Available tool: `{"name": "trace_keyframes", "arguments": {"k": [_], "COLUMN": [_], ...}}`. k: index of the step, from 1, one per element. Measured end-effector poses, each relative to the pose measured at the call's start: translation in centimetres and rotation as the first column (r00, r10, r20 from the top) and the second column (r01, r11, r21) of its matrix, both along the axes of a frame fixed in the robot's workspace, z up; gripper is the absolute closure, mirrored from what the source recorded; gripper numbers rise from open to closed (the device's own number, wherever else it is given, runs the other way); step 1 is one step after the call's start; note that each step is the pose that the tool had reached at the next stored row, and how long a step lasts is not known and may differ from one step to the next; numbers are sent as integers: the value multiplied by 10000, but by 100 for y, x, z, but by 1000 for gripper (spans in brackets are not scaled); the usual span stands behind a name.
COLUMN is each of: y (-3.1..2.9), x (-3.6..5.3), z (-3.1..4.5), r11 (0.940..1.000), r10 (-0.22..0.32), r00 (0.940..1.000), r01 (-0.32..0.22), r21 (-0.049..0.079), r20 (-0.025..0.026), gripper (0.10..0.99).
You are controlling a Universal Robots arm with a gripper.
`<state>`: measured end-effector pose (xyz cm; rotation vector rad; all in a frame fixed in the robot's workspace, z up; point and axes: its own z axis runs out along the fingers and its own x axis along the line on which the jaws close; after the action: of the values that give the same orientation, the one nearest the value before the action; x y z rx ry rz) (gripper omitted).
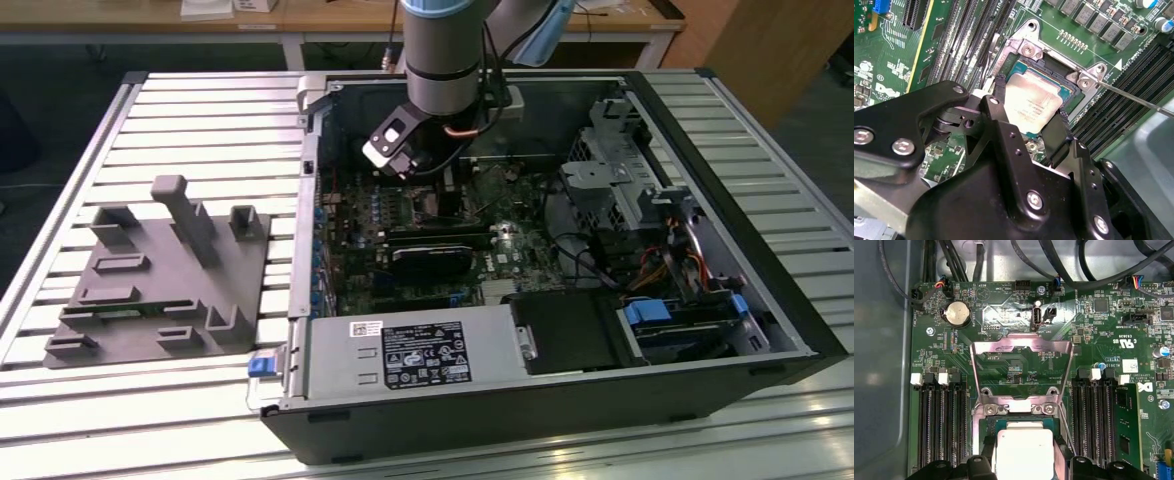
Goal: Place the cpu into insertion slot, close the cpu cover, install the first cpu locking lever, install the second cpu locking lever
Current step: 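Place the cpu into insertion slot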
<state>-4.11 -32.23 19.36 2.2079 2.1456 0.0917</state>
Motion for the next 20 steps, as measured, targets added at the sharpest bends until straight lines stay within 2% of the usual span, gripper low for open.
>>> {"name": "trace_keyframes", "arguments": {"k": [10, 11, 12, 20], "y": [2, 2, 1, 1], "x": [1, 1, 1, 1], "z": [-4, -4, -4, 12], "r11": [10000, 10000, 10000, 10000], "r10": [-1, -1, -1, -1], "r00": [10000, 10000, 10000, 10000], "r01": [1, 1, 1, 1], "r21": [10, 8, 7, 6], "r20": [6, 5, 5, 4], "gripper": [549, 537, 475, 475]}}
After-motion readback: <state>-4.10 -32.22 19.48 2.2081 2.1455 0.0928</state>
